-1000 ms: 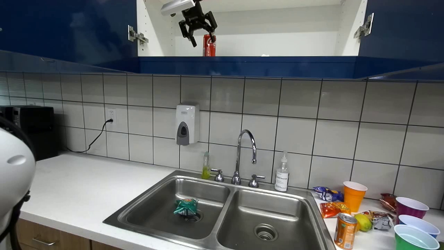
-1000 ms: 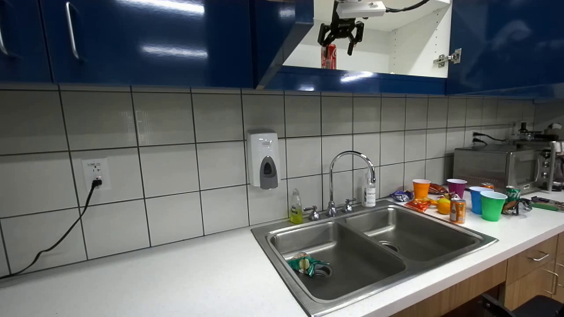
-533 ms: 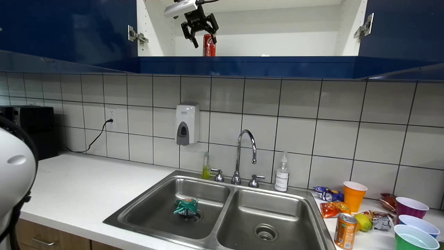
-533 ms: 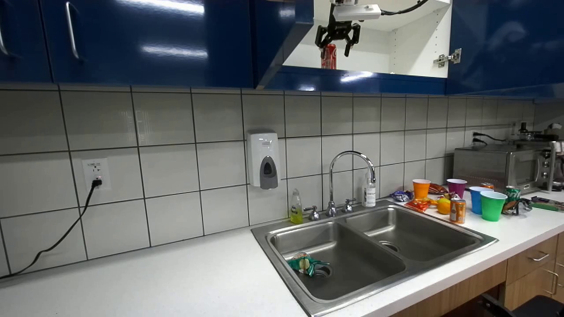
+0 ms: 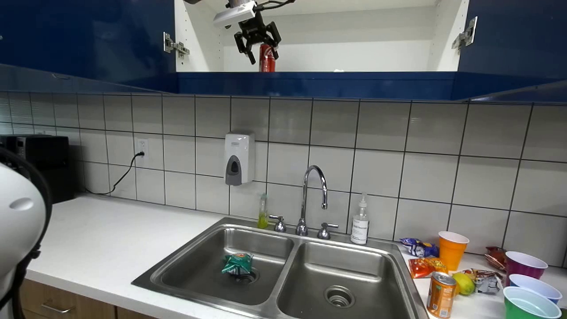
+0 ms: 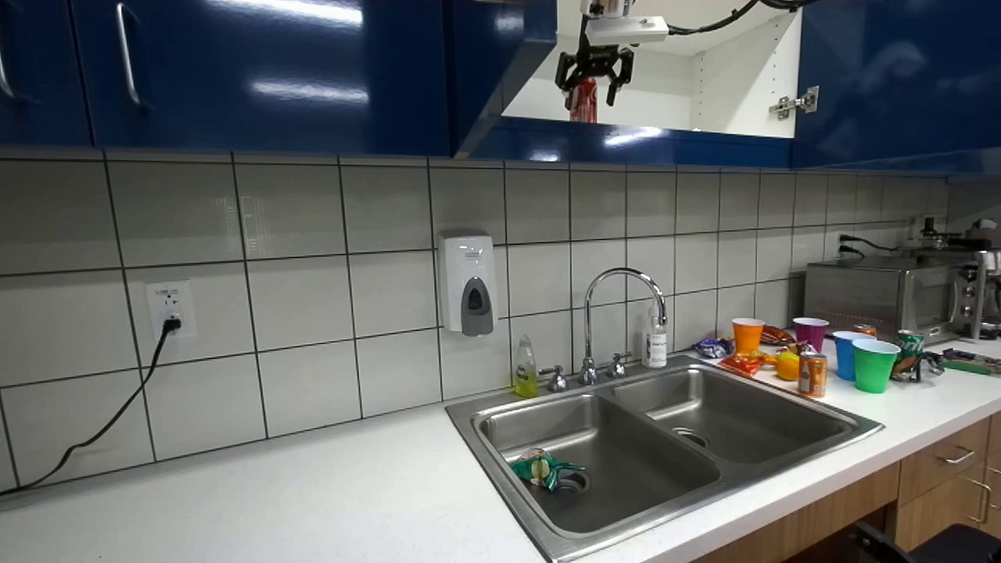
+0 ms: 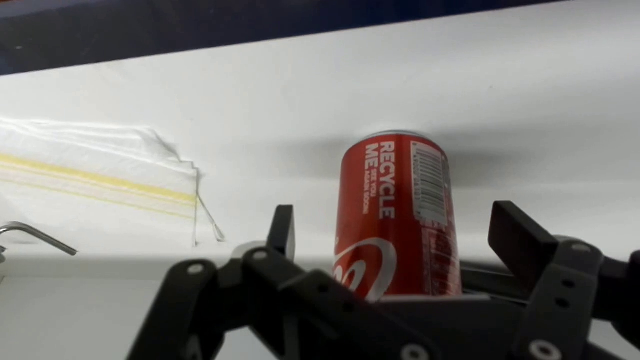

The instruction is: Remove the red can from the upper cabinet and put it in the sink on the left.

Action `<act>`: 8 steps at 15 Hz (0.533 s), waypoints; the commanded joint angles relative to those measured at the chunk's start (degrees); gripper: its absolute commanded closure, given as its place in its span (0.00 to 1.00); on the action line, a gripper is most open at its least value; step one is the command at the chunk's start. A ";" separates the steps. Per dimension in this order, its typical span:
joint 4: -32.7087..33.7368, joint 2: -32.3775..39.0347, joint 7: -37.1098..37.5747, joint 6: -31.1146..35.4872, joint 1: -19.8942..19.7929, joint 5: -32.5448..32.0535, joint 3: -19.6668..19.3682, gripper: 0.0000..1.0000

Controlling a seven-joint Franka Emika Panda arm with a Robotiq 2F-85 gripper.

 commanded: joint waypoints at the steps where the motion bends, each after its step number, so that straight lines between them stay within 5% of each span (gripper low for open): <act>1: 3.46 2.02 0.46 -1.80 0.18 -1.06 -0.05 0.00; 8: 4.73 3.21 0.78 -1.59 0.22 -1.15 -0.11 0.00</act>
